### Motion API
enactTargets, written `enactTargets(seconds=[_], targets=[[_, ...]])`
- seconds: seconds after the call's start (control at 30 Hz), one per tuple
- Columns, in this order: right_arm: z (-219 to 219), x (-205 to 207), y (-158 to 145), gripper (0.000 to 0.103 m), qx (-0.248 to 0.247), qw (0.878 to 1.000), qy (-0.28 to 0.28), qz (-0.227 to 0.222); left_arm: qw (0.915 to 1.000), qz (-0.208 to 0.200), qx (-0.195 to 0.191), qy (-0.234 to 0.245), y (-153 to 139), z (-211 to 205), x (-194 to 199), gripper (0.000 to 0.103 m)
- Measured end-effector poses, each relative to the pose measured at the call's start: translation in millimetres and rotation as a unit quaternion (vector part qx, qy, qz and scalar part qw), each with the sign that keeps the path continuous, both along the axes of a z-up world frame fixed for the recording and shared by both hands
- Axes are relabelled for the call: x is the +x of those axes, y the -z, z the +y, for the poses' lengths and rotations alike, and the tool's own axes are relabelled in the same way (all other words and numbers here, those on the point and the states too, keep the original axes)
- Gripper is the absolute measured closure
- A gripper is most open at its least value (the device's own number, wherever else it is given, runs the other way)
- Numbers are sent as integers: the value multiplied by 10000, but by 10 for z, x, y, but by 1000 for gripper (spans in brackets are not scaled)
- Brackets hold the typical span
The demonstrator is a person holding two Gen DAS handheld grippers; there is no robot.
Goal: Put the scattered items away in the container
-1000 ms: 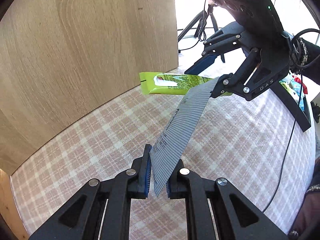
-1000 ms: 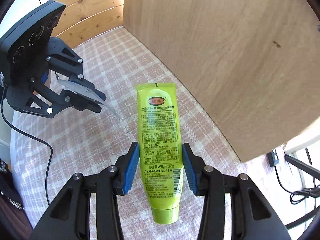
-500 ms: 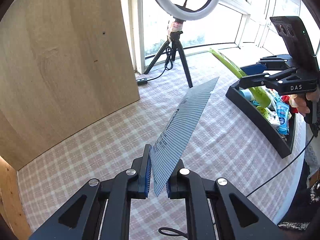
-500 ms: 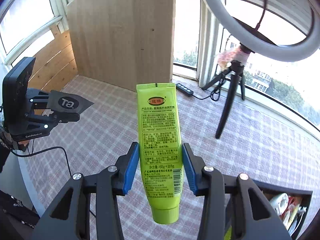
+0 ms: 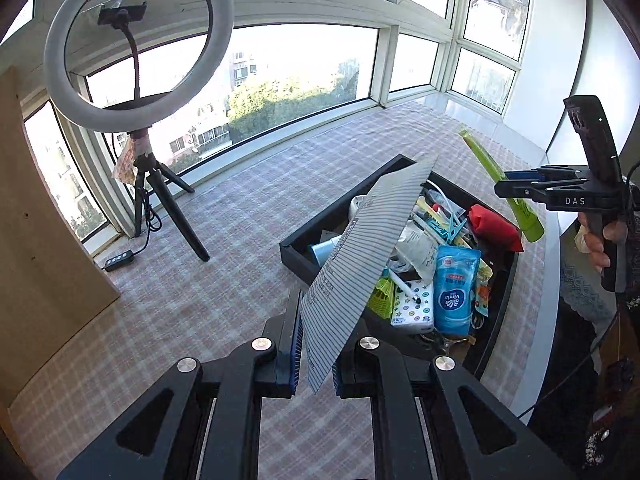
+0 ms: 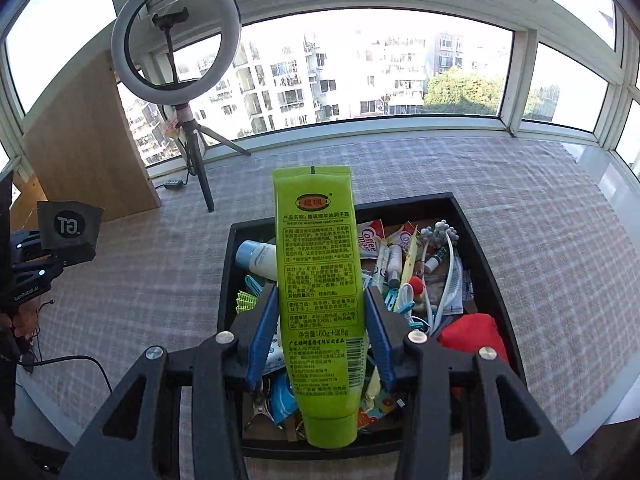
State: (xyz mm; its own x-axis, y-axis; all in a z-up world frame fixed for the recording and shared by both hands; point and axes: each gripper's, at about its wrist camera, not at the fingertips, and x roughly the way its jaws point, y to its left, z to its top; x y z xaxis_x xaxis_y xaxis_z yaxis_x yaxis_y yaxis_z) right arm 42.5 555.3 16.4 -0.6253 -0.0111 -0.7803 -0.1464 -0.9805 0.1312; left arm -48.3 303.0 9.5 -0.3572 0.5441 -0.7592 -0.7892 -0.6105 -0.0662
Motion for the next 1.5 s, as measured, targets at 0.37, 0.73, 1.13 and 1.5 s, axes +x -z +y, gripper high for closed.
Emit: enactTargets(seconds=[0.37, 0.73, 1.13, 1.5], targets=[[958, 5, 36, 60, -114, 9997, 167, 102, 9994, -96, 315, 119, -22, 1560, 153, 73], [1005, 65, -55, 39, 325, 9986, 216, 358, 9985, 58, 73, -547, -4, 1861, 84, 16], [586, 276, -52, 39, 84, 9987, 131, 495, 9950, 412, -45, -909, -181, 1276, 393, 16], [-194, 523, -216, 36, -182, 9966, 17, 807, 9900, 822, 22, -1149, -464, 27, 869, 13]])
